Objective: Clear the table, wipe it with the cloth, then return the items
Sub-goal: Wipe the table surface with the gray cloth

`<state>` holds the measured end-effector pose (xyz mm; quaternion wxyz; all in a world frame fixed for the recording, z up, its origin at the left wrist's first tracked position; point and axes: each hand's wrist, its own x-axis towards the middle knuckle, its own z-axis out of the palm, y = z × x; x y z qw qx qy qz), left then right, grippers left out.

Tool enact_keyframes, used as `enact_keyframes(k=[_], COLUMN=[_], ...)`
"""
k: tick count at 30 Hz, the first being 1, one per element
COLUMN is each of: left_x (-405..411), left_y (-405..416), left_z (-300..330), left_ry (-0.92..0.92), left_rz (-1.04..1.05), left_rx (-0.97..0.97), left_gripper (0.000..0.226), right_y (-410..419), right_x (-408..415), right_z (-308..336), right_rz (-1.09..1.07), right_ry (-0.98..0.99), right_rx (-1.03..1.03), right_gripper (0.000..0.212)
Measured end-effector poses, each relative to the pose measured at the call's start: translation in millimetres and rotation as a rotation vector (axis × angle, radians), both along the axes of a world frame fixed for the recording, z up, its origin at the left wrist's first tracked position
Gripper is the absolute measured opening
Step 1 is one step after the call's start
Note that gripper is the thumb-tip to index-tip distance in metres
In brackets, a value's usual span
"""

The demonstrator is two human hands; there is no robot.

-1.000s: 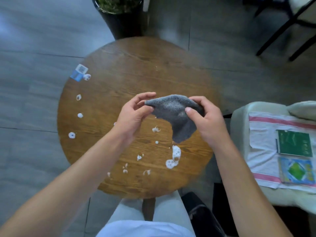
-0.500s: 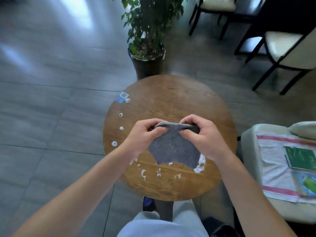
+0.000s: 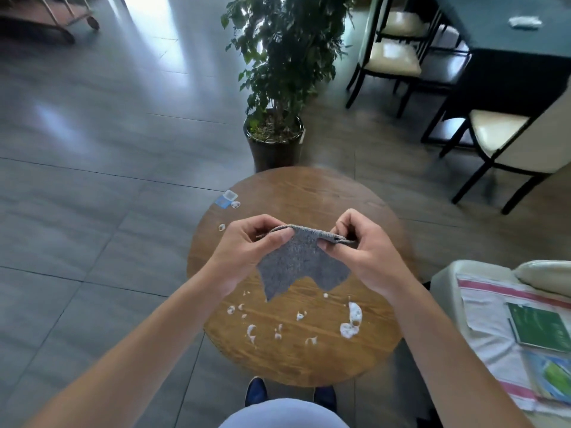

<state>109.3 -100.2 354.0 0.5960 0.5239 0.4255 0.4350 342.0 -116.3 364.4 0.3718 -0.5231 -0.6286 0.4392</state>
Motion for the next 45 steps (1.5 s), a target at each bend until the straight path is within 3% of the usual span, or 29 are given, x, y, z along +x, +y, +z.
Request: enact_keyframes(k=[2, 5, 7, 14, 17, 22, 24, 27, 33, 37, 41, 45], left_x=[12, 33, 48, 88, 106, 132, 138, 140, 142, 137, 138, 140], left_y=[0, -2, -6, -13, -16, -16, -14, -12, -15, -12, -15, -13], left_z=[-1, -7, -11, -24, -29, -39, -42, -49, -76, -92, -115, -137], left_ry=[-0.026, 0.080, 0.109, 0.152, 0.234, 0.335, 0.351, 0.391, 0.486, 0.430, 0.494, 0.525], left_rz=[-0.020, -0.186, -0.253, -0.122, -0.044, 0.044, 0.032, 0.027, -0.122, -0.217, -0.267, -0.289], left_rx=[-0.011, -0.010, -0.026, 0.014, 0.041, 0.067, 0.040, 0.048, 0.069, 0.004, 0.056, 0.070], left_gripper=[0.011, 0.033, 0.040, 0.017, 0.018, 0.019, 0.024, 0.027, 0.027, 0.029, 0.031, 0.035], right_y=[1, 0, -1, -2, -3, -14, -20, -33, -31, -21, -6, 0], right_x=[8, 18, 26, 70, 91, 118, 122, 116, 85, 67, 52, 47], right_z=[-3, -5, -4, -5, -14, -43, -49, -62, -89, -102, -118, -143], right_rz=[0.039, 0.123, 0.140, -0.001, -0.081, -0.277, -0.300, -0.272, -0.286, -0.405, -0.581, -0.674], right_ry=[0.016, -0.011, -0.055, -0.344, -0.404, -0.425, -0.373, -0.251, 0.514, 0.751, 0.920, 1.022], right_rx=[0.006, 0.058, 0.116, 0.306, 0.264, 0.051, -0.133, -0.286, -0.834, -0.861, -0.861, -0.958], right_gripper=[0.026, 0.010, 0.014, 0.020, 0.031, 0.020, 0.018, 0.032, 0.079, 0.085, 0.077, 0.082])
